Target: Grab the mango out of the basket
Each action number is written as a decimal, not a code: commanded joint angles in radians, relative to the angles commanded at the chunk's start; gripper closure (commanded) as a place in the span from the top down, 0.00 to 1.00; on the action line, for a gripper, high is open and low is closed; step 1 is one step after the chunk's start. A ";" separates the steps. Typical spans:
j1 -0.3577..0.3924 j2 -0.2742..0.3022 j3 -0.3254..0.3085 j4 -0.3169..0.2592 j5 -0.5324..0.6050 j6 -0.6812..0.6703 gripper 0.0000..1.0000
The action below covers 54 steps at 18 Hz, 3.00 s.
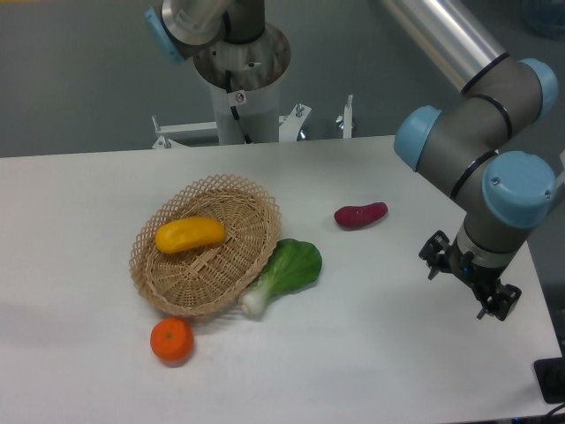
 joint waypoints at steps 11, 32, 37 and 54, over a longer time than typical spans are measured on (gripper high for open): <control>-0.071 0.127 -0.265 0.174 -0.086 -0.104 1.00; -0.294 0.342 -0.655 0.265 -0.143 0.018 1.00; -0.340 0.362 -0.713 0.265 -0.121 0.008 1.00; -0.394 0.356 -0.819 0.267 -0.121 -0.061 1.00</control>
